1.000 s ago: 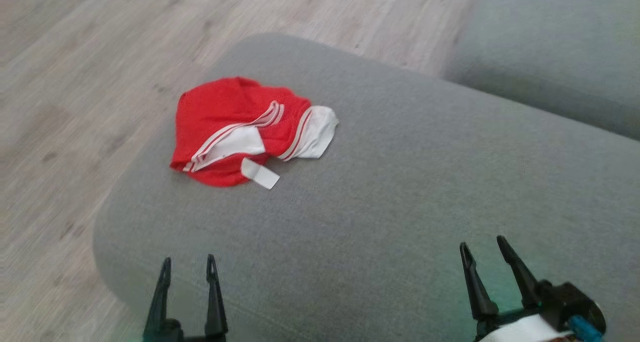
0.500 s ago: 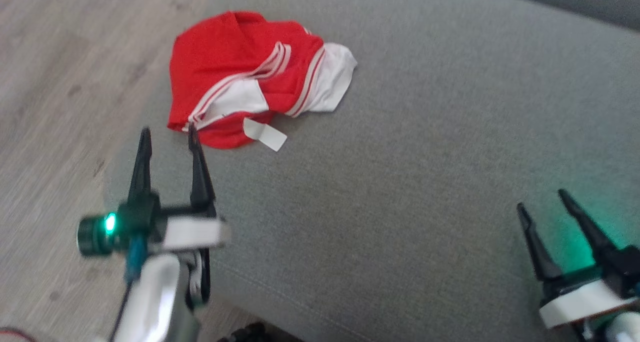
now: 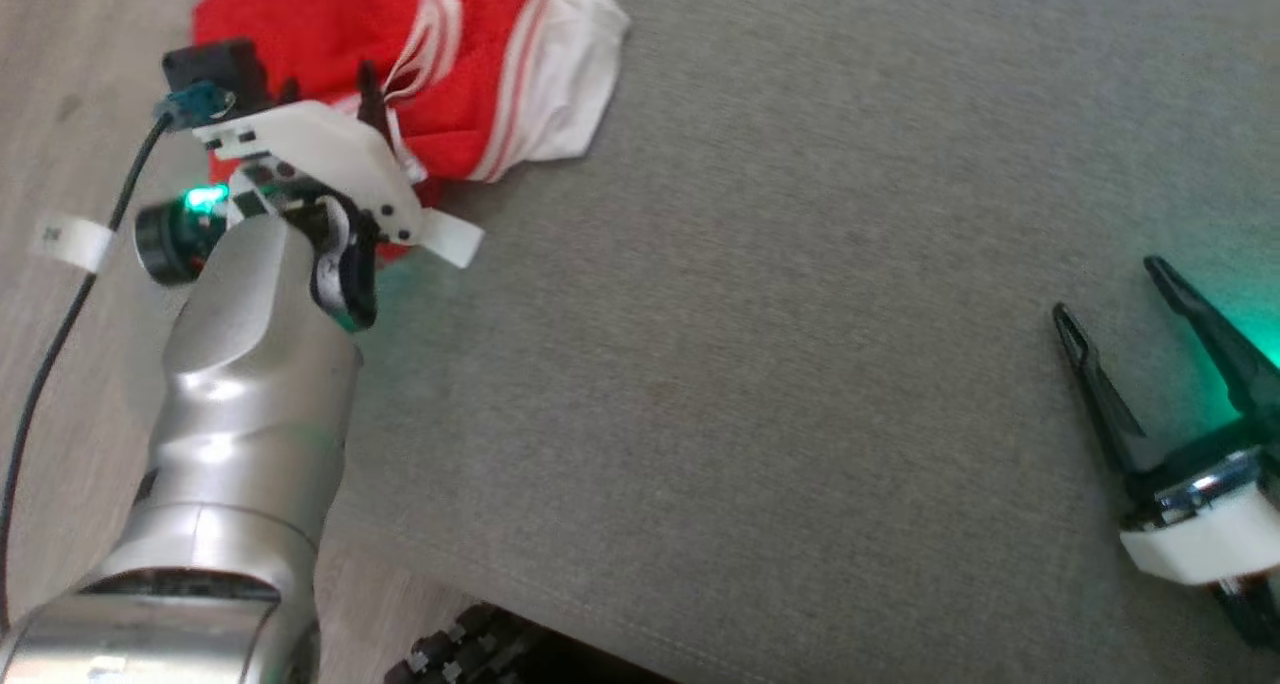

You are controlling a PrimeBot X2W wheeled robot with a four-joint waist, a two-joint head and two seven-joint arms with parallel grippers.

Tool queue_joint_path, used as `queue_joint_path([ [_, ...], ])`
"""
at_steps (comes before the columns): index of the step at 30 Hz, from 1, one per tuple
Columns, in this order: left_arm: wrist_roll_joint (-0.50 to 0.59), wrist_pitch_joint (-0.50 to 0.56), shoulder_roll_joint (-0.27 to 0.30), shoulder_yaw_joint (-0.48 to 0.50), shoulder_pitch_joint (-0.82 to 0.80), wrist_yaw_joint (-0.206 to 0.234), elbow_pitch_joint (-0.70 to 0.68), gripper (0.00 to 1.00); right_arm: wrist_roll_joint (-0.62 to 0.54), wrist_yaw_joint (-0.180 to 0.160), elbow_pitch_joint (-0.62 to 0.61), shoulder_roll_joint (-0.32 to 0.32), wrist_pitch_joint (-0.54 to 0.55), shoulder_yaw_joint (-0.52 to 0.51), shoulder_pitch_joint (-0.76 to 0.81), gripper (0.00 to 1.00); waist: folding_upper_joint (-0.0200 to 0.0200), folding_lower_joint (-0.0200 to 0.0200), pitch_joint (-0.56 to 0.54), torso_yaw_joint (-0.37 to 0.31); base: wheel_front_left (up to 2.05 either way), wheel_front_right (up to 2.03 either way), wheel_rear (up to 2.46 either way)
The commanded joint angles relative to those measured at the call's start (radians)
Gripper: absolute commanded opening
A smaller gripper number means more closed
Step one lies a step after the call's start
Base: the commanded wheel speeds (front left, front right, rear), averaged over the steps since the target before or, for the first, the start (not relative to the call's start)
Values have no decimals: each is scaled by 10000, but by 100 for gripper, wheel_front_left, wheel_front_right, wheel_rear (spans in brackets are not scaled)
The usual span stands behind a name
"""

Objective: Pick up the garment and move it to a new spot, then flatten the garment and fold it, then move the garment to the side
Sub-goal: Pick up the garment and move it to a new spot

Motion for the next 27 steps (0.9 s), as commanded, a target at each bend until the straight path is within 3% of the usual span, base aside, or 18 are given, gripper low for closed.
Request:
queue_joint_path([
  [1, -248, 404, 511, 379, -102, -138, 386, 100, 34, -9, 376, -299, 43, 165, -220, 100, 0, 0, 407, -452, 0, 0, 0],
  [3, -397, 558, 635, 466, -354, -295, 900, 100, 76, -9, 383, -342, 43, 187, -440, 100, 0, 0, 552, -637, 0, 0, 0],
  [4, -344, 427, 768, 428, -452, -340, 1054, 31, 79, -9, 395, -347, 43, 192, -549, 100, 0, 0, 587, -725, 0, 0, 0],
  [5, -291, 226, 878, 389, -532, -386, 1169, 0, 89, -9, 405, -322, 43, 170, -647, 100, 0, 0, 595, -796, 0, 0, 0],
  [11, 272, -1294, 1397, -87, -1048, -559, 1302, 0, 152, -9, 643, 188, 43, 264, -923, 100, 0, 0, -13, -1122, 0, 0, 0],
  [16, 838, -2083, 1868, -622, -1576, -731, 962, 0, 488, -9, 960, 1360, 43, 369, -995, 100, 0, 0, -1245, -1752, 0, 0, 0],
  [22, 1104, -2281, 2274, -1039, -1842, -1212, -56, 0, 802, -9, 1211, 2504, 43, 648, -821, 100, 0, 0, -2805, -3322, 0, 0, 0],
  [27, 1100, -1916, 2250, -1427, -1593, -1575, -1636, 0, 598, -9, 1152, 2984, 43, 783, -526, 100, 0, 0, -3694, -4855, 0, 0, 0],
])
